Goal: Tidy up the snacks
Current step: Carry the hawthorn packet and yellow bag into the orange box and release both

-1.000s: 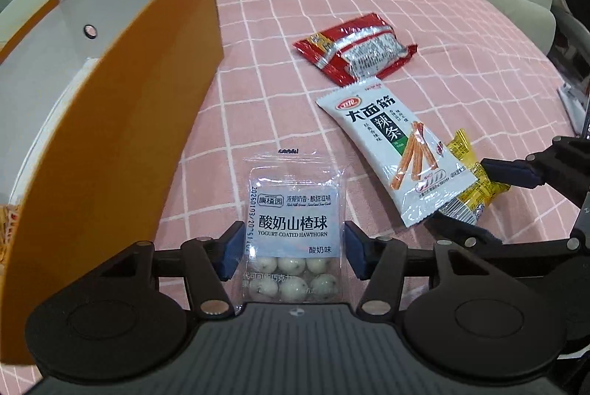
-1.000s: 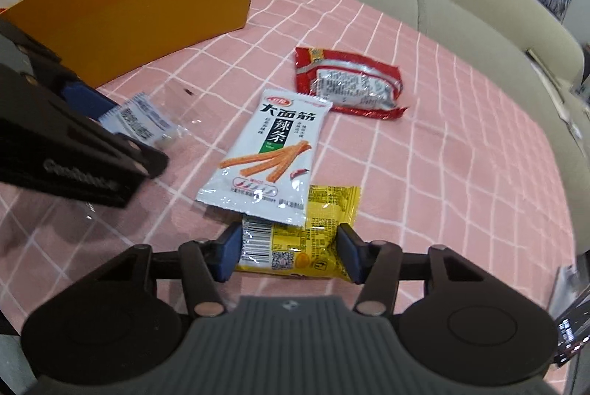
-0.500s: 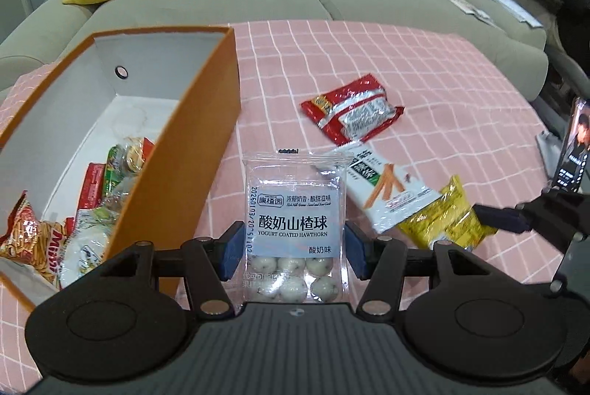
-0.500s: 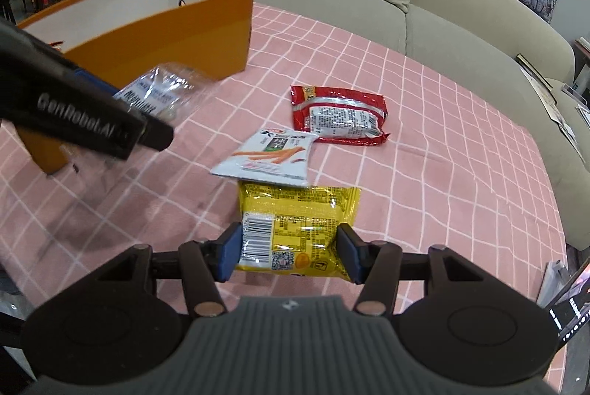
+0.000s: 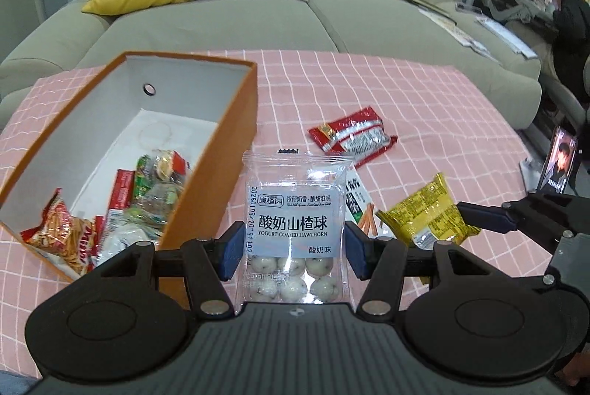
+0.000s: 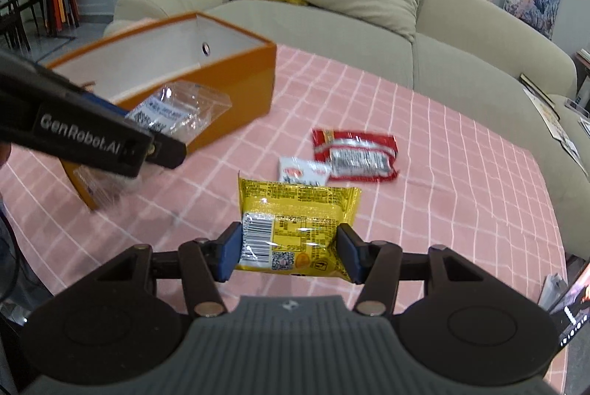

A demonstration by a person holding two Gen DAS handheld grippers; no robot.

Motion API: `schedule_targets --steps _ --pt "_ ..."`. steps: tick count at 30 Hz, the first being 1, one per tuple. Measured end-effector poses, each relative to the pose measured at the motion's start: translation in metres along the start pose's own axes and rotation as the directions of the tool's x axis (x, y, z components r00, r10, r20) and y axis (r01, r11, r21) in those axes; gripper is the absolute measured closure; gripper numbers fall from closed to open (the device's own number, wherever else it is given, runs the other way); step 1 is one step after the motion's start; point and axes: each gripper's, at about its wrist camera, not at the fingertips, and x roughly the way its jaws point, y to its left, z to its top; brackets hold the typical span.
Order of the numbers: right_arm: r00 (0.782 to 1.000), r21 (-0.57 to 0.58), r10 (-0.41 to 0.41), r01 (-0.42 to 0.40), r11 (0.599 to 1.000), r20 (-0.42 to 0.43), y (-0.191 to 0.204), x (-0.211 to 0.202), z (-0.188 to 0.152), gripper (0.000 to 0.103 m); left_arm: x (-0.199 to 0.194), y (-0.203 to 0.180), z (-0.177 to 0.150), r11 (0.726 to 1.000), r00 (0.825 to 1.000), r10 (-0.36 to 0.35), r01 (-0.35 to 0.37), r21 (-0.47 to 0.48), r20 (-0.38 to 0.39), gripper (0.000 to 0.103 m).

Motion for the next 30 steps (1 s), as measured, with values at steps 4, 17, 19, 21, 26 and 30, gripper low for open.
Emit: schedule_targets --steps 4,17,19,21,26,30 --pt "0.998 -0.033 0.027 -0.026 0.999 0.05 0.009 -0.007 0.02 0.05 -0.014 0.013 0.007 1.0 0.999 0.011 -0.01 -0.025 0.031 0.039" --pt "0.966 -0.195 0.218 -0.19 0.962 0.136 0.048 0.009 0.105 0.05 -0.032 0.093 0.044 0.993 0.993 0.109 -0.106 -0.057 0.054 0.039" --pt "0.961 -0.216 0.241 -0.21 0.954 0.132 0.054 0.02 0.119 0.05 -0.027 0.106 0.051 0.991 0.991 0.123 -0.12 -0.066 0.044 0.039" --pt "0.959 -0.222 0.259 -0.228 0.948 0.119 0.06 0.033 0.134 0.05 -0.021 0.119 0.059 0.989 0.991 0.131 -0.128 -0.078 0.029 0.039" --pt "0.958 -0.266 0.273 -0.243 0.933 0.084 0.077 0.066 0.167 0.05 -0.003 0.144 0.073 0.985 0.987 0.163 -0.164 -0.054 -0.007 0.039" --pt "0.962 -0.326 0.27 -0.244 0.913 0.036 0.095 0.095 0.183 0.05 0.025 0.158 0.074 0.982 0.98 0.185 -0.187 -0.022 -0.07 0.039"
